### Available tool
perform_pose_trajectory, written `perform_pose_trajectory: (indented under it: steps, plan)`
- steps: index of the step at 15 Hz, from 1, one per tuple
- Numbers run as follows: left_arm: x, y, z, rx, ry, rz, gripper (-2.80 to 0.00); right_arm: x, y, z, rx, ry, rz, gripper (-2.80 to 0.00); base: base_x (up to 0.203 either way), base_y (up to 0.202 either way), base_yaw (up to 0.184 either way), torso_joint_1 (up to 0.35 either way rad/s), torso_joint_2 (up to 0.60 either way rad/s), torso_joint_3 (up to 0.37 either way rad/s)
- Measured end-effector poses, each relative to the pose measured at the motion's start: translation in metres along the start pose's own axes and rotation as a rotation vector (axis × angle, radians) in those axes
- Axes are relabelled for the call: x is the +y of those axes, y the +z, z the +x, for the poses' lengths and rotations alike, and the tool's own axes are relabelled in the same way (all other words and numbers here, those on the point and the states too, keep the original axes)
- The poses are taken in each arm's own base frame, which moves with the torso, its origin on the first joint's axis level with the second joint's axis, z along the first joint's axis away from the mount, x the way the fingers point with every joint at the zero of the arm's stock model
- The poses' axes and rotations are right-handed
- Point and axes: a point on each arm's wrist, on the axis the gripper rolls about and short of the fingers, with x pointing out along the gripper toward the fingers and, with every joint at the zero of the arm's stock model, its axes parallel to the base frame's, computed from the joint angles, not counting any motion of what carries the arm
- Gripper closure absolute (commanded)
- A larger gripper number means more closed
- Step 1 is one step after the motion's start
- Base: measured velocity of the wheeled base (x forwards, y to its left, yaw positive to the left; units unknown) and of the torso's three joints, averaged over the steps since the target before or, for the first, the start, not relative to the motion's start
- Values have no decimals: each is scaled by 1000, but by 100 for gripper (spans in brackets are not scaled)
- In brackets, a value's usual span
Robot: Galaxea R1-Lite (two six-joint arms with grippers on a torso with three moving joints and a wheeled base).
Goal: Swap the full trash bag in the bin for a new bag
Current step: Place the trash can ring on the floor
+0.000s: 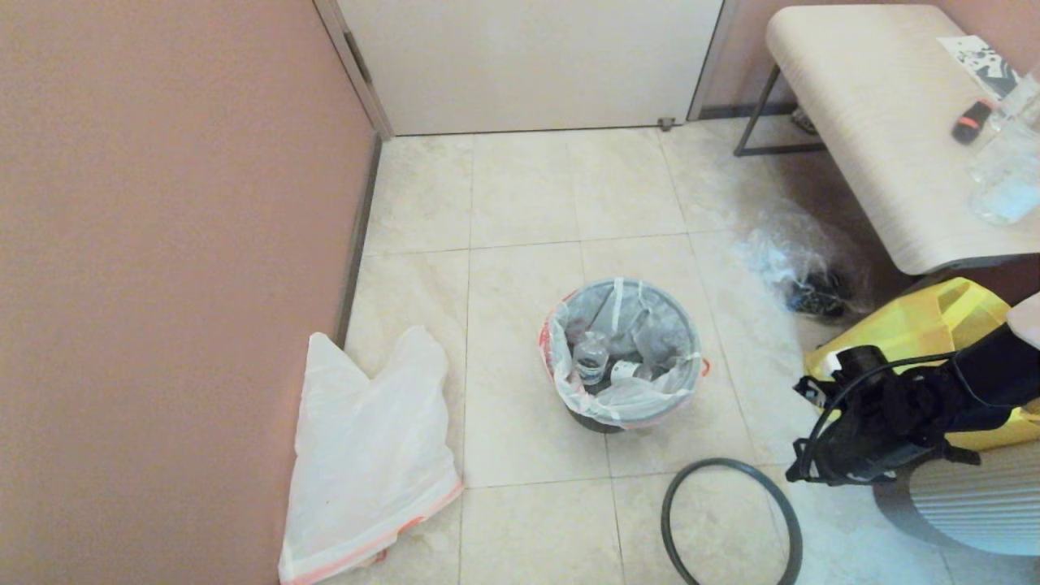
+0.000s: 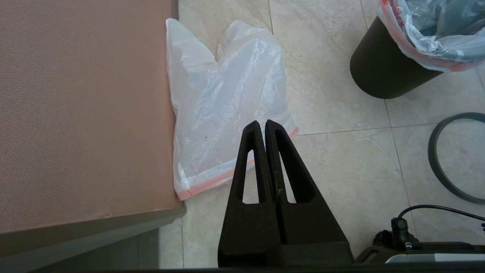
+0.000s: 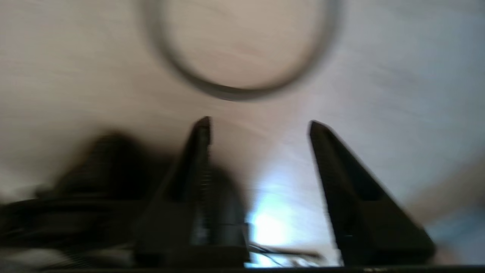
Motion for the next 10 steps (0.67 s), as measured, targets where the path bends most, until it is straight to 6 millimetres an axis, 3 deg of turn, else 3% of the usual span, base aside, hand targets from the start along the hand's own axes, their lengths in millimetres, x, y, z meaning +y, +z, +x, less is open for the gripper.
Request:
perform_pose_trajectory:
  steps: [5, 10]
  plan:
    - [0, 0, 0, 0, 0, -1, 0, 30, 47, -29, -186, 140, -15, 0, 0, 0, 0, 0, 0, 0]
    - [0, 0, 0, 0, 0, 0, 0, 40, 114, -21, -332, 182, -30, 0, 0, 0, 0, 0, 0, 0]
